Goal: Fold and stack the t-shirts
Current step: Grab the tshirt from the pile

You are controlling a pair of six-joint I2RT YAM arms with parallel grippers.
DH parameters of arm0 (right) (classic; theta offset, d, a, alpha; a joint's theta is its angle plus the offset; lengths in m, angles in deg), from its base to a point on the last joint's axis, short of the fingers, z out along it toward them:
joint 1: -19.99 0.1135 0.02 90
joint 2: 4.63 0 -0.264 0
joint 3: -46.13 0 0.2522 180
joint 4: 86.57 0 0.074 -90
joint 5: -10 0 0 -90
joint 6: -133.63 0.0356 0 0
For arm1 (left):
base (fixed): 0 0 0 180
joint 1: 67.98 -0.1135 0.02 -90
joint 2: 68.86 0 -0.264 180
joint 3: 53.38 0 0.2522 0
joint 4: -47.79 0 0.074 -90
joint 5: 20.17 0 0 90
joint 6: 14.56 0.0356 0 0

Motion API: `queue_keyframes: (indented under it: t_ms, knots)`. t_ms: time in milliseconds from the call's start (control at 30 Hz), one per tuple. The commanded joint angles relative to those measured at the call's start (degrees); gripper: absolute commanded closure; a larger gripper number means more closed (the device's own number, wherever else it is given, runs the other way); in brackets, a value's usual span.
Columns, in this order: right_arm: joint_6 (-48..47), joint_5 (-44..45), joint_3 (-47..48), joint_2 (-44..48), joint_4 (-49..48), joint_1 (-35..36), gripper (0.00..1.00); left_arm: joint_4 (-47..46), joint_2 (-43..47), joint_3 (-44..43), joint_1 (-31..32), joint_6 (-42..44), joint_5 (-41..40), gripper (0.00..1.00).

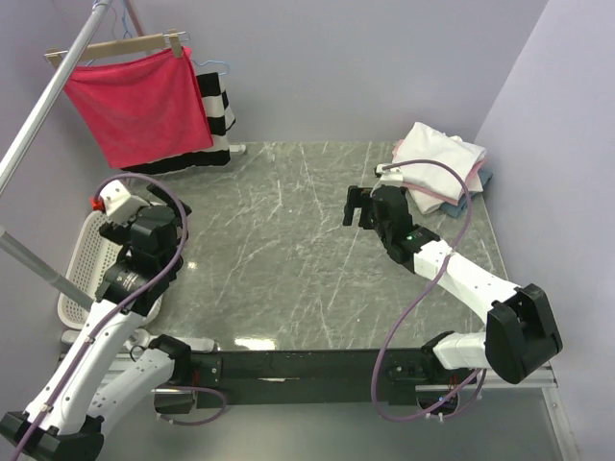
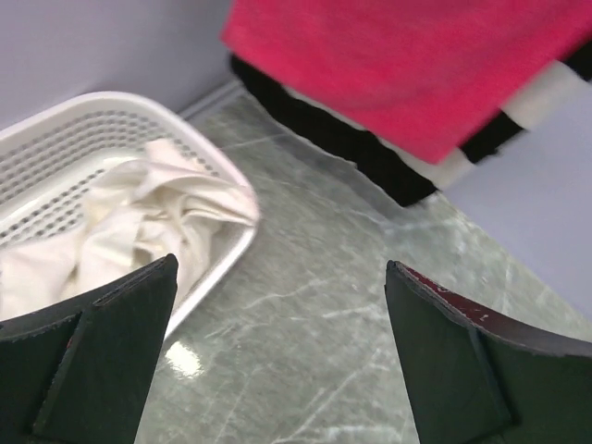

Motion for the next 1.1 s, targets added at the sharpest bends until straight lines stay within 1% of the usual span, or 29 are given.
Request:
queue_keyframes:
  t_ms: [0, 67, 133, 233, 333, 433, 500, 533, 567, 700, 767, 800, 833, 900, 933, 967, 1000, 1033, 1067]
  knots:
    - [0.51, -0.10, 2.26, -0.25, -0.55, 0.49, 0.00, 11.90, -1.65, -3.44, 0.15, -11.52, -10.53, 0.01]
    - [0.52, -0.45, 2.18, -0.34, -0.46, 0.41, 0.00, 14.12, -2.26, -4.15, 0.15, -14.69, -12.30, 0.01]
    - [0.43, -0.37, 2.00, -0.42, -0.29, 0.41, 0.00, 14.31, -2.18, -3.72, 0.15, -14.53, -11.95, 0.00]
    - [-0.18, 0.07, 2.35, -0.78, 0.24, 0.41, 0.00, 15.36, -1.83, -2.66, 0.15, -16.55, -11.16, 0.01]
    - [-0.71, 0.42, 2.97, -1.04, 0.77, 0.41, 0.00, 13.27, -1.30, 0.49, 0.15, -16.99, -10.20, 0.00]
    - [-0.71, 0.95, 2.44, -0.52, 0.34, 0.49, 0.00, 13.87, -1.47, 2.87, 0.15, -20.68, -10.02, 0.00]
    - [-0.63, 0.95, 1.39, 0.10, -0.19, 0.41, 0.00, 12.38, -2.00, 3.23, -0.02, -19.19, -9.66, 0.00]
    - [-0.54, 0.86, 1.12, 0.28, -0.72, 0.41, 0.00, 13.25, -3.31, 2.62, -0.28, -19.71, -10.01, 0.00]
    - [-0.54, 0.69, 0.86, 0.45, -0.98, 0.32, 0.00, 16.47, -4.19, 2.09, -0.55, -22.50, -10.62, 0.01]
    - [-0.89, 1.21, 0.86, 0.02, -0.72, 0.32, 0.00, 23.95, -9.64, 0.24, -2.39, -28.14, -12.12, 0.01]
    - [-1.15, 1.74, 0.77, -0.07, -0.46, 0.41, 0.00, 24.16, -12.80, 0.85, -4.67, -29.39, -11.25, 0.00]
    - [-1.33, 1.83, 1.03, -0.34, -0.46, 0.32, 0.00, 22.33, -13.68, 1.81, -5.64, -28.60, -10.20, 0.01]
    - [-1.59, 1.74, 1.03, -0.51, -0.46, 0.32, 0.00, 20.74, -15.17, 2.43, -7.91, -26.85, -8.19, 0.01]
    - [-1.59, 1.57, 1.38, -0.78, -0.28, 0.32, 0.00, 16.01, -15.97, 4.97, -10.38, -22.64, -5.55, 0.01]
    - [-1.59, 1.65, 1.38, -0.78, -0.28, 0.32, 0.00, 10.93, -16.06, 5.60, -13.26, -19.22, -4.23, 0.00]
    - [-1.59, 1.57, 1.38, -0.86, -0.37, 0.32, 0.00, 8.45, -15.71, 6.30, -14.69, -17.36, -0.47, 0.00]
    - [-1.77, 1.56, 1.38, -1.13, -0.37, 0.32, 0.00, 4.77, -15.36, 8.05, -16.00, -14.91, 1.57, 0.01]
    - [-1.77, 1.56, 1.38, -1.22, -0.28, 0.23, 0.00, 0.73, -14.75, 8.59, -19.06, -12.27, 4.02, 0.01]
    - [-1.86, 1.83, 1.47, -1.22, -0.20, 0.32, 0.00, -1.23, -14.66, 9.03, -20.57, -11.20, 7.53, 0.02]
